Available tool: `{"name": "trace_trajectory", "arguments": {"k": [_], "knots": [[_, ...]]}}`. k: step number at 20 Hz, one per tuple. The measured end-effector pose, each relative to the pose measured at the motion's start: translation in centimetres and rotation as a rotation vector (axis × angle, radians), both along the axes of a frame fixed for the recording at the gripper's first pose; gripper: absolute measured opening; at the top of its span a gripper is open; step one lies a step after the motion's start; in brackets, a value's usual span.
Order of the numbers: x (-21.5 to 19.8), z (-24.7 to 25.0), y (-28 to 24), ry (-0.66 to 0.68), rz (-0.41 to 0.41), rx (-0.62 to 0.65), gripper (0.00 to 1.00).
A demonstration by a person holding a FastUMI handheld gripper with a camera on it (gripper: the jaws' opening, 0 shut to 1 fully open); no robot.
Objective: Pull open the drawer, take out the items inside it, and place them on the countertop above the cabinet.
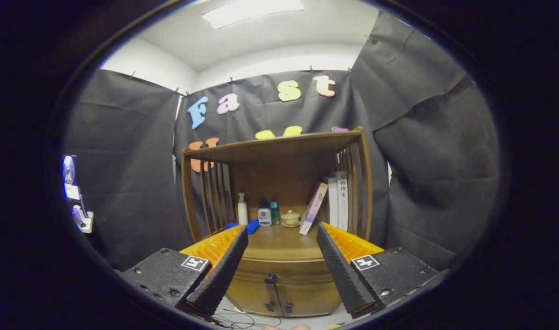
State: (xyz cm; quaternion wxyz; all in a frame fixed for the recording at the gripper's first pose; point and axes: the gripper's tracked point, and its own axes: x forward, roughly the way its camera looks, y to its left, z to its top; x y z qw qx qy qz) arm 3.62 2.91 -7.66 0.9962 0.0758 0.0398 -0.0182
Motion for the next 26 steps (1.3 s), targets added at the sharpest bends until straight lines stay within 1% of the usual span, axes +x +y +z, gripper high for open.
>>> {"name": "trace_trajectory", "arguments": {"k": [3, 5, 10, 14, 20, 23, 24, 26], "knots": [[1.2, -2.4, 0.1, 0.029, 0.002, 0.021, 0.99], [2.1, -4.3, 0.1, 0.048, -0.002, 0.005, 0.99], [4.8, -9.1, 1.6, 0.106, 0.028, -0.047, 0.98], [7.5, -14.3, 3.1, 0.186, 0.044, -0.014, 0.98], [12.1, -20.5, 3.4, 0.268, 0.013, 0.007, 0.99], [14.3, -23.4, 3.7, 0.313, 0.009, -0.008, 0.99], [14.4, -24.3, 3.9, 0.33, 0.012, -0.015, 0.99], [15.7, -26.2, 4.3, 0.357, 0.008, -0.027, 0.95]]}}
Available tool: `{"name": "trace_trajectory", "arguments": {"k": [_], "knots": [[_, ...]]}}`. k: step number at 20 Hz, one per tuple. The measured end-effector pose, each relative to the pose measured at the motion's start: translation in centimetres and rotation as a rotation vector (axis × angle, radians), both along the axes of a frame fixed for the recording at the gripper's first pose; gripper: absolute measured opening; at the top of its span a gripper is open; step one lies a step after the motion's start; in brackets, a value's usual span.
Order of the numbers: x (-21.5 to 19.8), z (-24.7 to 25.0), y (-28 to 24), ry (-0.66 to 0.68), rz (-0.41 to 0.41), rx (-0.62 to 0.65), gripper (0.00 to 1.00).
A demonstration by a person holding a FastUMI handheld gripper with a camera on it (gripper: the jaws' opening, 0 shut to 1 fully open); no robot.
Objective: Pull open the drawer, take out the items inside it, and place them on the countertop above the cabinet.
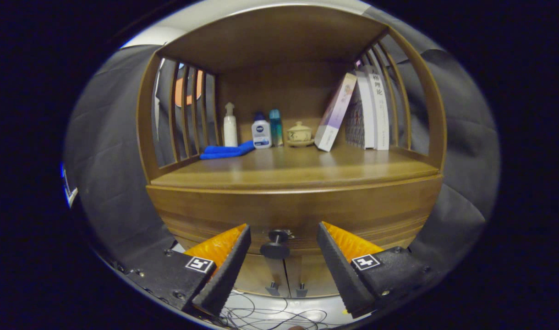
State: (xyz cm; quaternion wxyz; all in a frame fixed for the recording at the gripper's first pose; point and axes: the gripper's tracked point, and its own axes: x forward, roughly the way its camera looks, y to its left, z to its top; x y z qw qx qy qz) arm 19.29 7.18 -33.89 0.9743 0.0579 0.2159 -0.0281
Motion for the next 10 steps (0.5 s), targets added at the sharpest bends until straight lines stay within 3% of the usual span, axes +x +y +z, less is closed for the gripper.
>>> {"name": "trace_trajectory", "arguments": {"k": [4, 7, 10], "knots": [[1.4, -2.6, 0.0, 0.031, -0.036, 0.016, 0.9], [2.1, -2.9, 0.2, 0.01, -0.058, 0.023, 0.73], [2.0, -3.2, 0.8, -0.007, -0.066, -0.006, 0.63]]}}
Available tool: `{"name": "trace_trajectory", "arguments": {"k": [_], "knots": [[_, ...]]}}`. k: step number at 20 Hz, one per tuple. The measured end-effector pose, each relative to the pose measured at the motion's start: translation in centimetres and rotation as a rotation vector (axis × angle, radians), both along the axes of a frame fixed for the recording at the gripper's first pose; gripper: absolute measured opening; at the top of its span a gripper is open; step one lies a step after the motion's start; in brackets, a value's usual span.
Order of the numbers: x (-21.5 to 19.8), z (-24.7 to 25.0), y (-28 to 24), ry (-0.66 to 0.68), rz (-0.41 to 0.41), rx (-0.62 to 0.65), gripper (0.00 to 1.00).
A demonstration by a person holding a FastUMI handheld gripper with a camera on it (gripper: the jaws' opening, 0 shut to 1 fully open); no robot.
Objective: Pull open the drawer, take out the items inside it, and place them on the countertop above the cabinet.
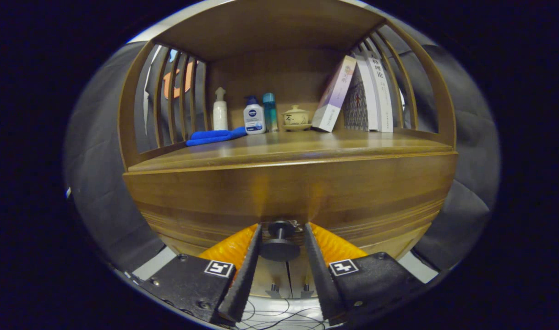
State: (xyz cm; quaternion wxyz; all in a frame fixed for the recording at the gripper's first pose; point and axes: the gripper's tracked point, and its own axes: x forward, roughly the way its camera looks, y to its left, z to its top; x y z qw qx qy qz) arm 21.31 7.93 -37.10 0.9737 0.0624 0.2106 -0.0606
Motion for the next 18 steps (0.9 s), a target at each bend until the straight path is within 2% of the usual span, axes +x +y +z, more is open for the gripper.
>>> {"name": "trace_trajectory", "arguments": {"k": [1, 3, 7, 11, 18], "knots": [[0.1, 0.1, -0.3, 0.006, -0.018, -0.016, 0.52], [0.1, 0.1, -0.2, 0.001, -0.041, 0.002, 0.48], [0.1, 0.0, -0.3, 0.011, -0.034, 0.012, 0.4], [-0.9, 0.0, -0.4, 0.024, -0.032, 0.017, 0.36], [-5.4, 0.3, 0.2, 0.029, 0.0, 0.002, 0.36]]}}
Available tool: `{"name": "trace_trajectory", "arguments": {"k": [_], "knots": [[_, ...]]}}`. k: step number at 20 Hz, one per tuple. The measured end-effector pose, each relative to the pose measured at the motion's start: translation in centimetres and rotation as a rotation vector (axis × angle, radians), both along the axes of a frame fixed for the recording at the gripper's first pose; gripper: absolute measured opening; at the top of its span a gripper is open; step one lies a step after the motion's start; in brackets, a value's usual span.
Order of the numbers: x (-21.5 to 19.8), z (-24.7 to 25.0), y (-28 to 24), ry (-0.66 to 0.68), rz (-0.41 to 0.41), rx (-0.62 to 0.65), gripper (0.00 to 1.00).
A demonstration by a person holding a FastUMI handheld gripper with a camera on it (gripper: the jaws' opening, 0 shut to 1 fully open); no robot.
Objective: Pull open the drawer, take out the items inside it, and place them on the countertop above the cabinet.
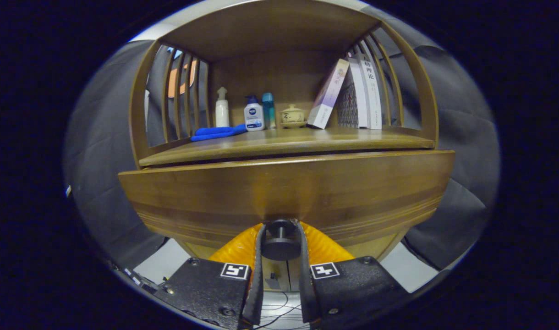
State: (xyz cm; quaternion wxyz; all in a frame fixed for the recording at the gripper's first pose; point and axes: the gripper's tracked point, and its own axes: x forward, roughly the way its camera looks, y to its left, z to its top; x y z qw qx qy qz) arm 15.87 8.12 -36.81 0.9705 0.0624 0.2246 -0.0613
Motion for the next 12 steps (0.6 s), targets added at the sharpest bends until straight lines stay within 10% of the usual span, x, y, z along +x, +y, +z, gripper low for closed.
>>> {"name": "trace_trajectory", "arguments": {"k": [12], "knots": [[-8.4, -0.1, 1.1, 0.038, 0.03, 0.032, 0.36]]}}
